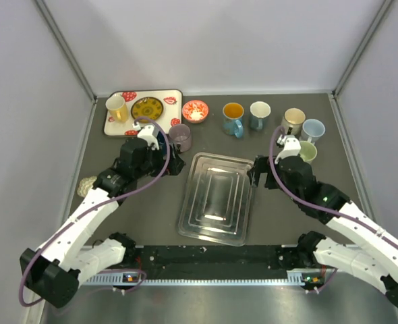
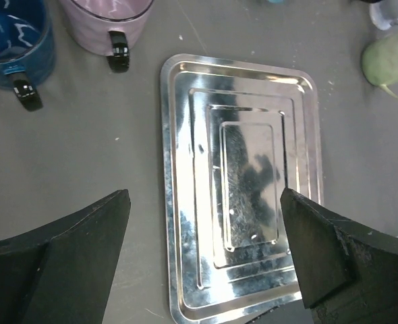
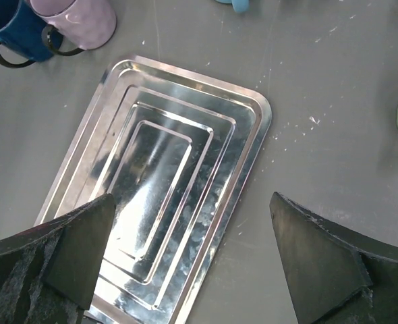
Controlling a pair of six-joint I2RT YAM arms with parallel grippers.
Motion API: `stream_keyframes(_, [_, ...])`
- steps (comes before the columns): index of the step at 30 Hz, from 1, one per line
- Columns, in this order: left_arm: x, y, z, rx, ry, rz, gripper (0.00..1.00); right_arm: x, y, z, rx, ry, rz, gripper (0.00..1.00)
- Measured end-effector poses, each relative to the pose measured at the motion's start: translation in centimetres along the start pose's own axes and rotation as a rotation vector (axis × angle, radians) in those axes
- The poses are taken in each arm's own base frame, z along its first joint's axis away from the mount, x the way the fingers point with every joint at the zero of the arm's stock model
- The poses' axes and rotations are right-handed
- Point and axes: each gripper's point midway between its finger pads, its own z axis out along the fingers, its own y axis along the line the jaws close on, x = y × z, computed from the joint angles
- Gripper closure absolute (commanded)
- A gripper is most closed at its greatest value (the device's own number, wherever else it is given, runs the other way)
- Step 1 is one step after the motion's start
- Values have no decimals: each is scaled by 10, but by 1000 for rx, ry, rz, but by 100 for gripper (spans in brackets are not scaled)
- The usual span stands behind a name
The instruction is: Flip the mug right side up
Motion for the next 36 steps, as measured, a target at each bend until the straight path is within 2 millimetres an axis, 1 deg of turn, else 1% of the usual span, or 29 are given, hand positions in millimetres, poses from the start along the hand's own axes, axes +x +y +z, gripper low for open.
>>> stream_keyframes(1, [1, 3, 1, -18, 1, -1, 5, 0, 0, 0, 1, 1, 0, 1])
stream_keyframes(3, [3, 9, 4, -44, 13, -4, 25, 1, 0, 1, 2, 4, -1, 1])
stream_keyframes(4, [6, 12, 6, -60, 23, -10, 27, 1, 0, 2, 3, 6, -2, 1])
stream_keyframes(6, [9, 16, 10, -81, 38, -14, 26, 0, 0, 2, 0, -3, 1, 1])
stream_keyframes(7, [10, 18, 11, -90, 38, -11, 24, 0, 1, 2, -5, -11, 5, 1])
stream_keyframes(8, [10, 19, 11, -97, 36, -8, 17, 1, 1, 3, -13, -21, 9, 1])
stream_keyframes(9, [9, 20, 11, -100, 34, -1, 1, 2, 1, 2, -22, -27, 11, 1])
stream_keyframes(12, [8, 26, 11, -125, 26, 16, 1, 5, 8, -2, -80, -32, 13, 1])
stream_keyframes(15, [3, 41, 11, -188, 10, 5, 1, 4, 13, -1, -103, -31, 13, 1])
stream_keyframes(16, [0, 51, 13, -217, 5, -12, 3, 6, 13, 1, -101, -24, 11, 1])
stream_keyframes(19, [-6, 90, 21, -327, 14, -87, 12, 14, 13, 7, -89, 13, 0, 1])
stream_keyframes(21, [-8, 114, 33, -402, 45, -135, 18, 17, 13, 8, -90, 26, -3, 1])
stream_keyframes(22, [-6, 120, 38, -422, 63, -148, 18, 18, 14, 8, -93, 28, -3, 1])
stream_keyframes(25, [3, 131, 58, -459, 122, -185, 22, 18, 15, 8, -100, 31, 0, 1])
stream_keyframes(28, [13, 140, 66, -497, 153, -205, 26, 19, 17, 8, -112, 37, 5, 1])
stream_keyframes(30, [17, 147, 71, -525, 167, -208, 28, 19, 19, 7, -121, 39, 6, 1])
stream_keyframes(36, [7, 157, 88, -568, 174, -178, 34, 20, 21, 7, -133, 44, 5, 1])
